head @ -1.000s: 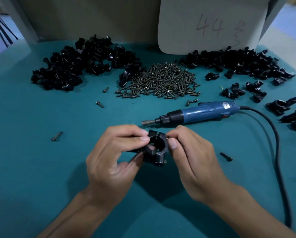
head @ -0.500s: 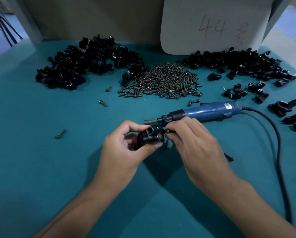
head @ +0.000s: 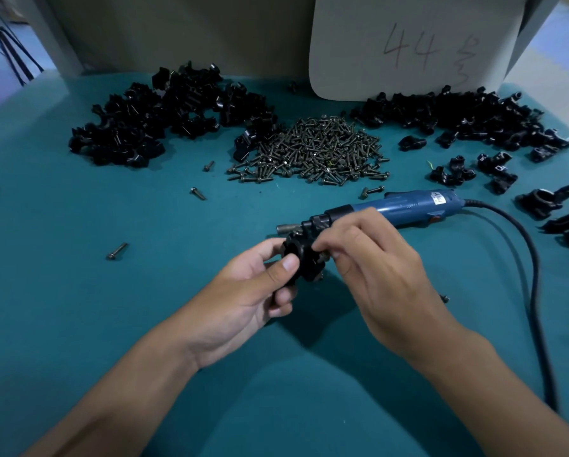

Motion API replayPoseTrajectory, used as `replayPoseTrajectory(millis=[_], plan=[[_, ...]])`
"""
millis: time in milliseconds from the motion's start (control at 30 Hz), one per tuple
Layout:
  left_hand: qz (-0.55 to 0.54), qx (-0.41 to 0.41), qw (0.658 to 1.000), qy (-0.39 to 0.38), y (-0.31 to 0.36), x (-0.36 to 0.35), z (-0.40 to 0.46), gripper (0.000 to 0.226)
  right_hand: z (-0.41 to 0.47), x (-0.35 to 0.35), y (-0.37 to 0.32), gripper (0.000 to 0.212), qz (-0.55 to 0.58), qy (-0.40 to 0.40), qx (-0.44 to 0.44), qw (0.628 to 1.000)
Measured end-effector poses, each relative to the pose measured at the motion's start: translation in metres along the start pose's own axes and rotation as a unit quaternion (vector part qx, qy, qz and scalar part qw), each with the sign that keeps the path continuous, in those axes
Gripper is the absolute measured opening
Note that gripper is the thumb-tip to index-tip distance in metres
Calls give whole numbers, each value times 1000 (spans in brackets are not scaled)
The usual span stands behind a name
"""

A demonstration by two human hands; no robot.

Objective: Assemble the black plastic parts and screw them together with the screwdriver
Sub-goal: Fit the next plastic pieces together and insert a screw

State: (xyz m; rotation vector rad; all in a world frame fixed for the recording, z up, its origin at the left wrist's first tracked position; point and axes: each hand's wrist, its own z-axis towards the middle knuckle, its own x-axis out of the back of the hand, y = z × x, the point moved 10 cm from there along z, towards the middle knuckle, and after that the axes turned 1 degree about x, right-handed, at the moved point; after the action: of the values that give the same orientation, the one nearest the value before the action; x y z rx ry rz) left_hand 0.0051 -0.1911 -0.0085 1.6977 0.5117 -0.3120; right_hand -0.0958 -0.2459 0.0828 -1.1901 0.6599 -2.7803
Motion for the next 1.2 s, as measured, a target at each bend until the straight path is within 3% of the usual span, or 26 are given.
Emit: replayPoseTrajectory(millis=[233,400,533,633,800,1000,1067,1133,1167,1200], plan=[[-13,3,1000,19,-1,2,-1,58,-5,-12,10,21,75,-36,-71,994],[7,-28,999,29,6,6,0,41,0,-2,14,10,74,26,-84,993],[24,-56,997,40,12,8,-1,38,-6,-9,29,10,192,18,-170,966],[9,-54,997,45,12,7,-2,31,-7,-14,33,9,215,12,-188,958],[-5,-57,996,71,15,10,-3,38,-6,-14,28,16,200,21,-164,966],[-24,-47,996,68,15,9,-3,40,-2,7,3,15,81,89,-32,992],[-17,-44,997,63,13,8,-4,31,-3,10,19,21,191,116,-108,969],[30,-49,996,71,12,11,-3,18,-7,-4,40,32,407,130,-240,872],[62,-55,993,80,11,13,-2,15,-10,-16,46,36,471,109,-298,823],[92,-61,990,89,11,14,-2,13,-14,-28,47,37,489,73,-340,800]])
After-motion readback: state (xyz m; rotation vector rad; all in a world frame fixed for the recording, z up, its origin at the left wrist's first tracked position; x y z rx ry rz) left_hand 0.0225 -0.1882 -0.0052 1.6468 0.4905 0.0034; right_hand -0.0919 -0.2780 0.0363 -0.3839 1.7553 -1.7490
